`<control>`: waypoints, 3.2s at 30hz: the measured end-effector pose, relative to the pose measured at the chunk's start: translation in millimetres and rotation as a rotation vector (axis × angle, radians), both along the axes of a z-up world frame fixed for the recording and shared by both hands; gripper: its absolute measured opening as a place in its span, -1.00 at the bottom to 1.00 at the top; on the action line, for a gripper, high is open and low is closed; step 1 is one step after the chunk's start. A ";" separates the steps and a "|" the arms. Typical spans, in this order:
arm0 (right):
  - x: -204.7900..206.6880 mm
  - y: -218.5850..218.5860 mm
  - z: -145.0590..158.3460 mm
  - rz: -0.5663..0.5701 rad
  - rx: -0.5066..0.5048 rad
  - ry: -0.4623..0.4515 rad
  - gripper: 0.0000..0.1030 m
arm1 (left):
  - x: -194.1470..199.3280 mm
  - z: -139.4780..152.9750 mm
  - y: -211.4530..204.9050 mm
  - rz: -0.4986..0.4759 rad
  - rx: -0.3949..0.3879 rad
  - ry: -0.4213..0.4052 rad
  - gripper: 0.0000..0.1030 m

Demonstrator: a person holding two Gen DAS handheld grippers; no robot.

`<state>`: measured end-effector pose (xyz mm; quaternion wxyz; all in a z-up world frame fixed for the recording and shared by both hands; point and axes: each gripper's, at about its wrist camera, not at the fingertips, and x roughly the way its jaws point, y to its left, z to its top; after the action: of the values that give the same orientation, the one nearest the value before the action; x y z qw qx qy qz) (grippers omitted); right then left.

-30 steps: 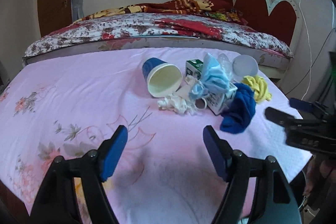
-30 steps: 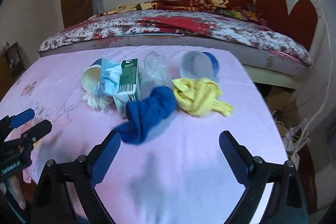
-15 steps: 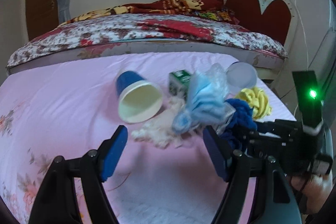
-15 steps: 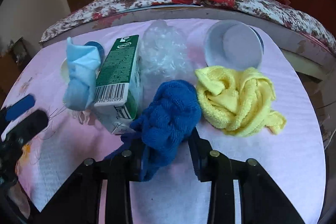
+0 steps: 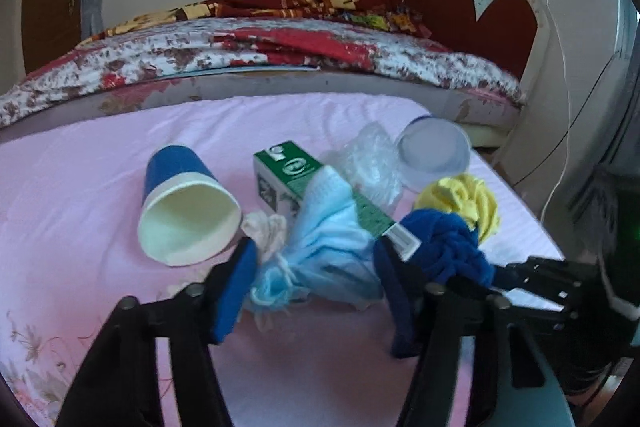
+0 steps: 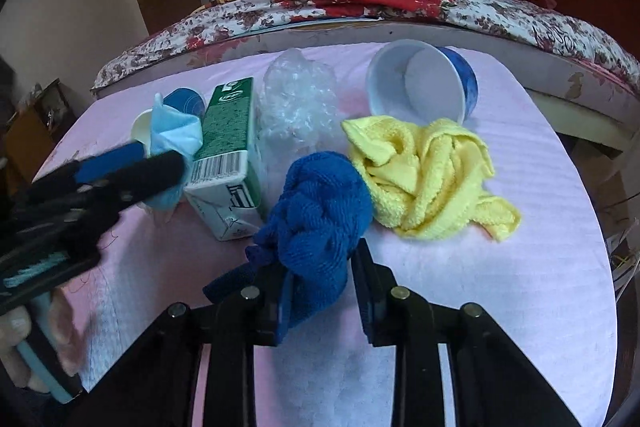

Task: Collect trash
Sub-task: 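Grasp the blue towel with the right tool while the left tool grasps the light blue cloth, then carry the blue towel and light blue cloth over the black bin and release both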

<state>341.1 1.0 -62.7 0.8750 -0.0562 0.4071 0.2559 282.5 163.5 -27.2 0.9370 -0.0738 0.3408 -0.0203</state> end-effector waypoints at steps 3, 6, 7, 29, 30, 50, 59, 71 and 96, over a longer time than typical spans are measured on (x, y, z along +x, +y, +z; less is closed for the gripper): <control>-2.3 1.2 -0.5 0.005 -0.005 -0.004 -0.44 | -6.3 4.4 0.6 -0.008 0.002 -0.004 -0.53; -7.8 2.2 0.4 0.012 -0.013 -0.012 -0.53 | -14.3 8.1 4.3 -0.019 -0.014 -0.006 -0.74; -10.2 2.4 1.5 0.014 -0.016 -0.016 -0.59 | -21.1 11.6 8.8 -0.019 -0.031 -0.014 -0.74; -91.5 -39.3 51.6 -0.028 -0.042 -0.125 -0.87 | -100.0 33.6 9.7 -0.018 -0.037 -0.081 -0.90; -94.6 -42.3 53.6 -0.031 -0.044 -0.130 -0.87 | -102.3 34.2 7.6 -0.021 -0.036 -0.082 -0.90; -169.4 -133.4 83.3 -0.160 -0.083 -0.208 -0.88 | -131.4 42.4 -88.2 -0.189 -0.012 -0.094 -0.90; -197.9 -204.3 79.1 -0.276 -0.094 -0.190 -0.88 | -140.6 39.0 -159.9 -0.318 -0.007 -0.078 -0.90; -226.5 -278.3 62.8 -0.389 -0.100 -0.155 -0.88 | -151.8 31.0 -245.5 -0.478 0.000 -0.054 -0.90; -240.2 -390.9 -101.1 -0.493 -0.075 0.195 -0.88 | -138.4 -107.8 -376.6 -0.742 0.045 0.272 -0.90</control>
<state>100.9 -389.9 -163.8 0.8648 0.0372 0.5001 0.0241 144.1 -213.1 -135.0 0.8136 0.0732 0.4658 -0.3403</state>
